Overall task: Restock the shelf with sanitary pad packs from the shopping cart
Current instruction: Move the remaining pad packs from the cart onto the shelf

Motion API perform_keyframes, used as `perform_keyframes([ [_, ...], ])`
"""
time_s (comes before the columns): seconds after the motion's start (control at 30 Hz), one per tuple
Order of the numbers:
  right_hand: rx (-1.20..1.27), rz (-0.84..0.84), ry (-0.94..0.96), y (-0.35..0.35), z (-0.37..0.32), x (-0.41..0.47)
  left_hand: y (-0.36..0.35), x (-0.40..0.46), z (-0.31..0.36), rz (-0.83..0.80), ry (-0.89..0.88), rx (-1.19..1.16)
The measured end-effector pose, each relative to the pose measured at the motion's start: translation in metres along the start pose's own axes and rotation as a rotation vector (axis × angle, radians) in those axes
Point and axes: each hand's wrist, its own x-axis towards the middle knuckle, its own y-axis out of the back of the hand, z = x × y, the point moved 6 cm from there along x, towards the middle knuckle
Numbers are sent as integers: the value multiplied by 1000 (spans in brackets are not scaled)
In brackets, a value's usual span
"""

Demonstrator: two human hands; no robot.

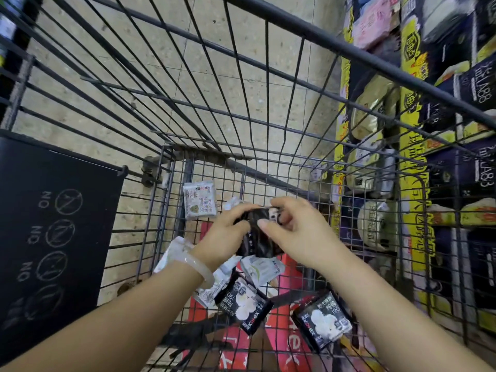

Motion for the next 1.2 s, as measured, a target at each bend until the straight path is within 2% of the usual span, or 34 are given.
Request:
perform_keyframes([
  [0.07, 317, -105, -87, -4, 10, 4, 10, -2, -17, 48, 159, -87],
  [0.1, 378, -109, -98, -4, 16, 5, 15, -2, -24, 49, 206, -106],
  [0.23, 79, 45, -7, 8, 25, 4, 20, -4, -36, 33, 285, -174],
  [0.43, 416, -89, -202, -10, 49, -1, 9, -6, -37, 31, 314, -431],
  [0.57, 414, -55, -150, -10, 48, -7, 0, -8, -32, -94, 321, -339],
  [0.7, 542, -81, -130, -8, 46, -10, -1, -8, -28, -117, 295, -204],
  [0.83, 763, -12, -219, -7, 55, -11, 0, -8, -31, -54, 289, -277],
  [0.9, 887, 47, -300, -11, 62, -10, -3, -9, -31, -92, 266, -239],
  [1.0, 962, -23, -372, -17, 61, -12, -10, -13, -28, -193, 248, -136],
  [1.07, 986, -51, -368, -5, 60, -9, -8, -14, -26, -204, 245, -125],
  [1.13, 1036, 20, -355, 22, 62, -3, -1, -11, -25, -165, 256, -181],
  [1.2, 983, 84, -312, 48, 62, 3, 4, -7, -25, -143, 252, -179],
])
